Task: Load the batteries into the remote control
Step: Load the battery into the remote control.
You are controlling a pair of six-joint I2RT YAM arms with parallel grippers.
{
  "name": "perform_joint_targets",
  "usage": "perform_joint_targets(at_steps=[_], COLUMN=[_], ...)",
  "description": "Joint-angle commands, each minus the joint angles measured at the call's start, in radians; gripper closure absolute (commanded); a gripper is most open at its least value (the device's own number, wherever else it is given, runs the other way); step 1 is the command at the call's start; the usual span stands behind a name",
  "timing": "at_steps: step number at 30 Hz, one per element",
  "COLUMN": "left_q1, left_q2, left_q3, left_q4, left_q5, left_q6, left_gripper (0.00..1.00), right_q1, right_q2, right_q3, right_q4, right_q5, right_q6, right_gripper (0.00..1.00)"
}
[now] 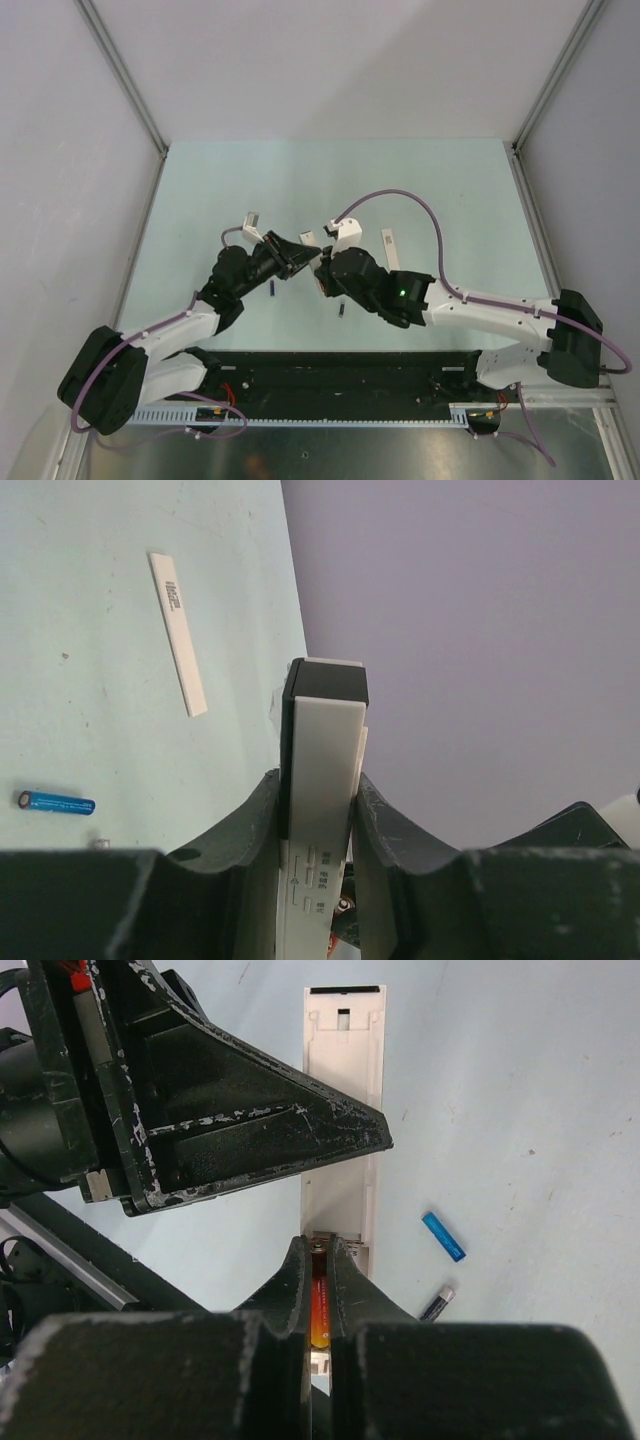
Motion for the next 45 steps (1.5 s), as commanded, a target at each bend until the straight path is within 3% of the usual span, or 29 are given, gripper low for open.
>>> perform_joint_targets(at_steps=[1,4,29,45], left_q1=[-0.008,-0.008,-0.008,-0.007], left_q2=[-0.069,-0.076,-0.081,-0.079], left_q3=[0.099,0.091,0.015,0.002], left_q4=[0.246,0.246,0.248,0.246], left_q5=[-0.015,-0.021,-0.05,-0.053], left_q6=[-0.089,-0.093,-0.116,-0.113], left_gripper=[1.0,1.0,1.0,1.0], right_q1=[0.007,-0.001,-0.006,0.0], right_q2=[0.071,0.081,0.075,0.066], right_q3=[0.005,0.011,0.116,0.157], right_q4=[-0.143,-0.153,-0.2,-0.209], right_q5=[-0.141,-0.147,-0.062,-0.042], right_q6=[0.054,0.058,0.063,0.058], right_gripper=[1.0,1.0,0.71,0.62])
